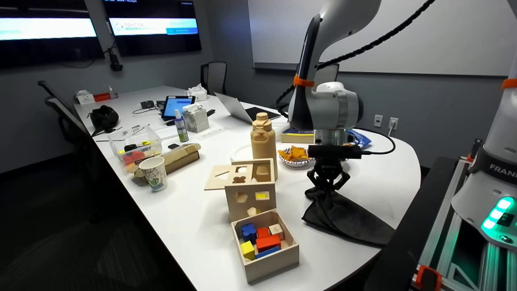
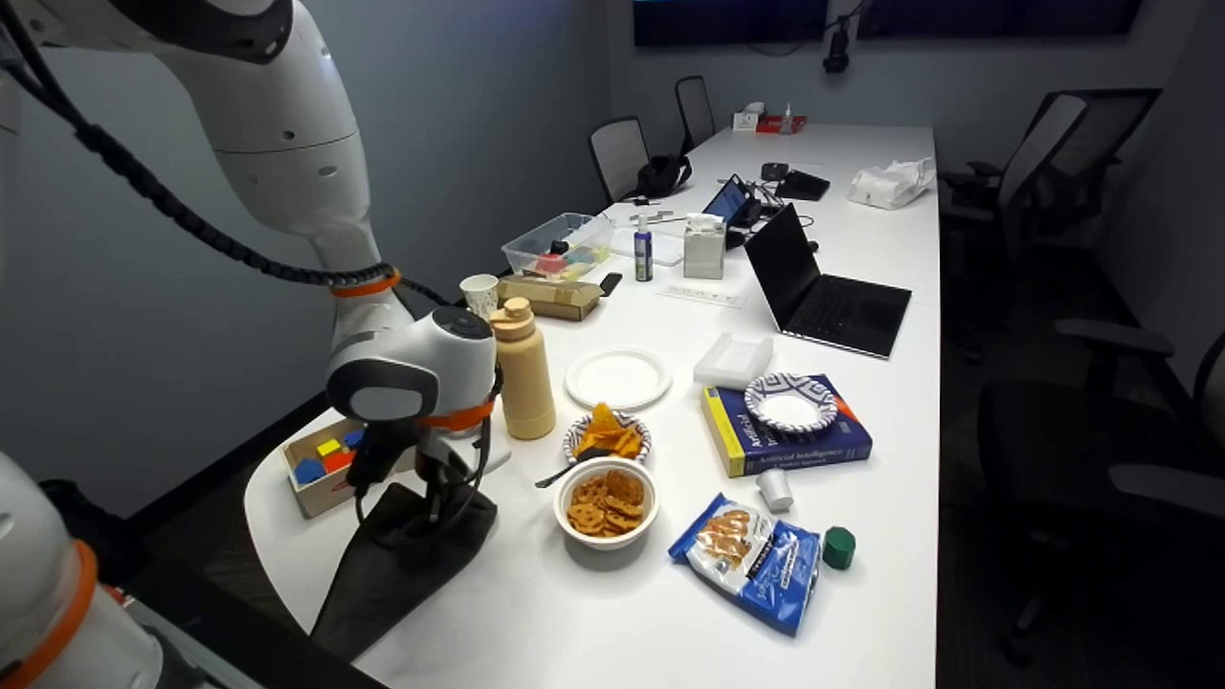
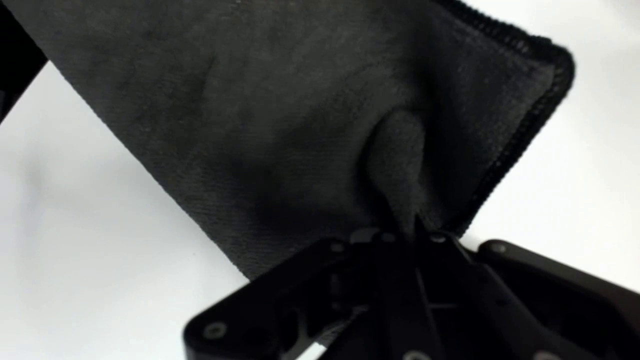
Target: Use the black towel to clean the table
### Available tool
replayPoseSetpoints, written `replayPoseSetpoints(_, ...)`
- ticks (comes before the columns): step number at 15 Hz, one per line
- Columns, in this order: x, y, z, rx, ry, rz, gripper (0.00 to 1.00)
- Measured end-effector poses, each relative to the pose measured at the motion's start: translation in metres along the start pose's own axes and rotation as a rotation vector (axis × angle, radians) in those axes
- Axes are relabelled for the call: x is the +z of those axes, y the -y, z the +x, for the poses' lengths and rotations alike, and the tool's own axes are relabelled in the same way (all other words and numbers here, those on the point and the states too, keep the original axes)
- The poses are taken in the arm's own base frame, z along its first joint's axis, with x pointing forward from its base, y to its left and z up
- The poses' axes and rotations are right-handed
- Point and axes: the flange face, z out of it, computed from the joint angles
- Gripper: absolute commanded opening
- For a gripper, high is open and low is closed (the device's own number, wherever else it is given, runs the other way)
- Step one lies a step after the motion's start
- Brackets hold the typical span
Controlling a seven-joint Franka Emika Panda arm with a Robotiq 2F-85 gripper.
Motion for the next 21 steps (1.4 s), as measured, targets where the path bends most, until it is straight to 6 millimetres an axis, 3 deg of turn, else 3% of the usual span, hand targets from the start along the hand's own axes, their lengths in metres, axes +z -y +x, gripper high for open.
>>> replayPoseSetpoints(5,-0.022,-0.013,0.046,0.105,-0.027,0.115,0.01)
replayPoseSetpoints(10,-0.032,-0.003,0.078,0.127,-0.035,0.21,0.01)
replayPoseSetpoints(15,-0.014,0.027,0.075,0.064,0.009,0.268,0.01)
replayPoseSetpoints(21,0.001,0.039,0.043,-0.059,0.119,0.344,0.01)
